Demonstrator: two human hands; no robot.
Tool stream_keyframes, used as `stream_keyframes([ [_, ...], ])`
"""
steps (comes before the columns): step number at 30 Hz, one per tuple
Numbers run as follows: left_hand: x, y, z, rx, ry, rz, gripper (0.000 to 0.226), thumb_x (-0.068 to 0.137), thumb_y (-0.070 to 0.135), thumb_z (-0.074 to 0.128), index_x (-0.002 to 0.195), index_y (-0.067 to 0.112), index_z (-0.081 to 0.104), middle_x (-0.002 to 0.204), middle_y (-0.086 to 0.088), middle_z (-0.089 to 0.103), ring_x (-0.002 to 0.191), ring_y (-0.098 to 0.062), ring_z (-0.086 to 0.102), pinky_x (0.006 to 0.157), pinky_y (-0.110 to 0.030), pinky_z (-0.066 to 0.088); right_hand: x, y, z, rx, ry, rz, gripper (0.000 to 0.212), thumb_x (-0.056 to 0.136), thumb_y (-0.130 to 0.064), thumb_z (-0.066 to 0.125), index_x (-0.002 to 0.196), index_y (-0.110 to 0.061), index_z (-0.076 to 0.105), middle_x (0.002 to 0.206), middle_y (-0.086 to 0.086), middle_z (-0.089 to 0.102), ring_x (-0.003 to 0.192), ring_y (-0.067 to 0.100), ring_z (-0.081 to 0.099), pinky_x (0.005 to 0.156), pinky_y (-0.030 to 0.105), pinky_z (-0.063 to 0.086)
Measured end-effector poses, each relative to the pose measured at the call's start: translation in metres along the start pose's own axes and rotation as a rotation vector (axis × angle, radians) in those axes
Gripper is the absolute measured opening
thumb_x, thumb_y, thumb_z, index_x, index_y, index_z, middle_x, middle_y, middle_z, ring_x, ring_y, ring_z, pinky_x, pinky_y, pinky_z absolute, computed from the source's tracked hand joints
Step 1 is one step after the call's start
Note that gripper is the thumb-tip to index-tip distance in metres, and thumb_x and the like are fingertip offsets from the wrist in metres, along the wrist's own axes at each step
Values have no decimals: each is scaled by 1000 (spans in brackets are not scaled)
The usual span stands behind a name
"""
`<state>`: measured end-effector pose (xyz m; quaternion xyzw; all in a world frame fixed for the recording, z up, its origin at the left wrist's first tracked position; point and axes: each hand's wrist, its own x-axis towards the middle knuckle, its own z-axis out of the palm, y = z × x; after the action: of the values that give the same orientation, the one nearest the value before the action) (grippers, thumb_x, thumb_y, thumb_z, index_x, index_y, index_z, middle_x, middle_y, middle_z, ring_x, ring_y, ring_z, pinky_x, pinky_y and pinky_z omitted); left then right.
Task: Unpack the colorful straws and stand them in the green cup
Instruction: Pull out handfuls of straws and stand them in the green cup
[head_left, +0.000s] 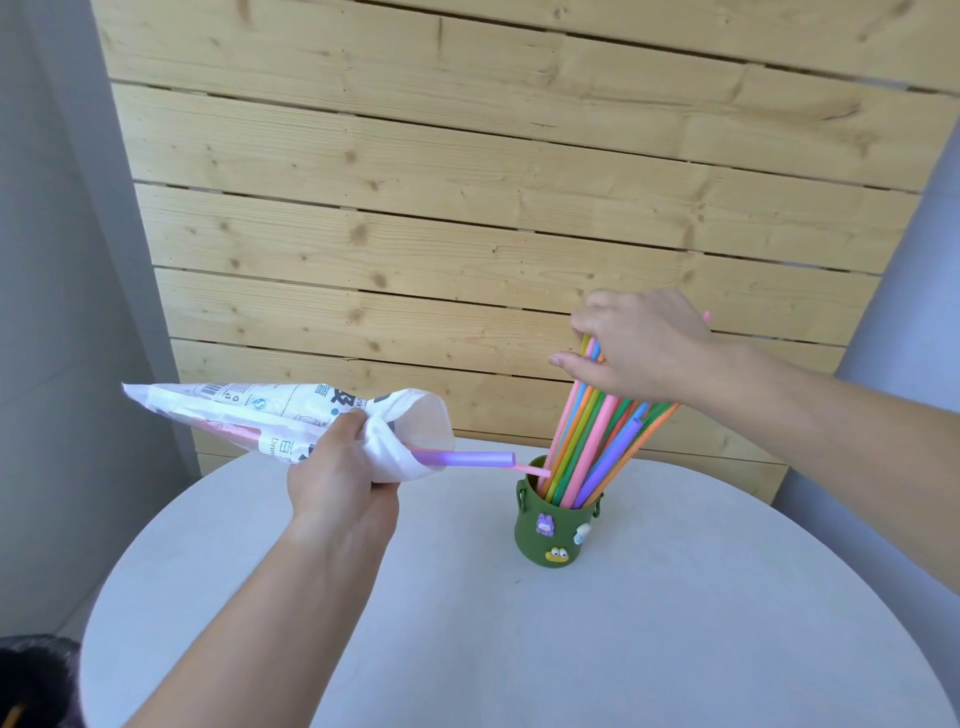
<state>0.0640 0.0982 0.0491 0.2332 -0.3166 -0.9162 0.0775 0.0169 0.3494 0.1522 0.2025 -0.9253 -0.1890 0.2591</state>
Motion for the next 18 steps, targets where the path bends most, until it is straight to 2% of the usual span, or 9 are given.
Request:
stream_keyframes([
  [3, -1, -1, 0, 0, 1, -1, 11, 97, 6, 64, 104, 15, 62, 117, -3, 73, 98, -22, 73, 104, -48, 56, 0, 1, -2, 111, -39, 75, 47, 91, -66, 45, 85, -25, 67, 89, -9, 51, 88, 23, 60, 65, 32, 38],
  [7, -3, 1, 0, -4, -5, 2, 13, 97, 6, 64, 107, 14, 62, 119, -4, 74, 97, -21, 73, 103, -47, 57, -1, 3, -2, 188, -40, 123, 39, 90, -61, 55, 97, -25, 68, 94, -10, 50, 88, 18, 52, 68, 32, 34],
  [10, -2, 1, 0, -5, -8, -1, 18, 97, 6, 63, 112, 15, 63, 118, -2, 75, 97, -19, 74, 103, -46, 57, -1, 4, -4, 209, -13, 130, 40, 87, -61, 60, 103, -25, 67, 96, -8, 52, 98, 24, 59, 72, 33, 40],
  [12, -2, 1, 0, -2, -11, -10, 14, 96, 6, 64, 107, 15, 64, 111, -1, 75, 96, -19, 74, 103, -47, 57, -1, 5, -5, 221, 4, 124, 42, 84, -61, 63, 103, -24, 66, 95, -6, 52, 102, 25, 58, 81, 35, 42],
  [15, -2, 1, 0, 4, -11, -13, 11, 96, 8, 65, 104, 16, 64, 111, -1, 75, 95, -20, 74, 103, -46, 57, -2, 7, -7, 235, 3, 129, 44, 84, -61, 63, 107, -24, 66, 101, -4, 55, 111, 25, 55, 93, 37, 42],
  [18, -2, 0, -1, 5, -14, -19, 12, 96, 8, 65, 104, 16, 64, 116, -2, 75, 98, -21, 75, 103, -47, 57, -3, 8, -11, 218, -36, 157, 45, 88, -61, 57, 112, -24, 68, 110, 0, 62, 118, 25, 52, 96, 38, 43],
])
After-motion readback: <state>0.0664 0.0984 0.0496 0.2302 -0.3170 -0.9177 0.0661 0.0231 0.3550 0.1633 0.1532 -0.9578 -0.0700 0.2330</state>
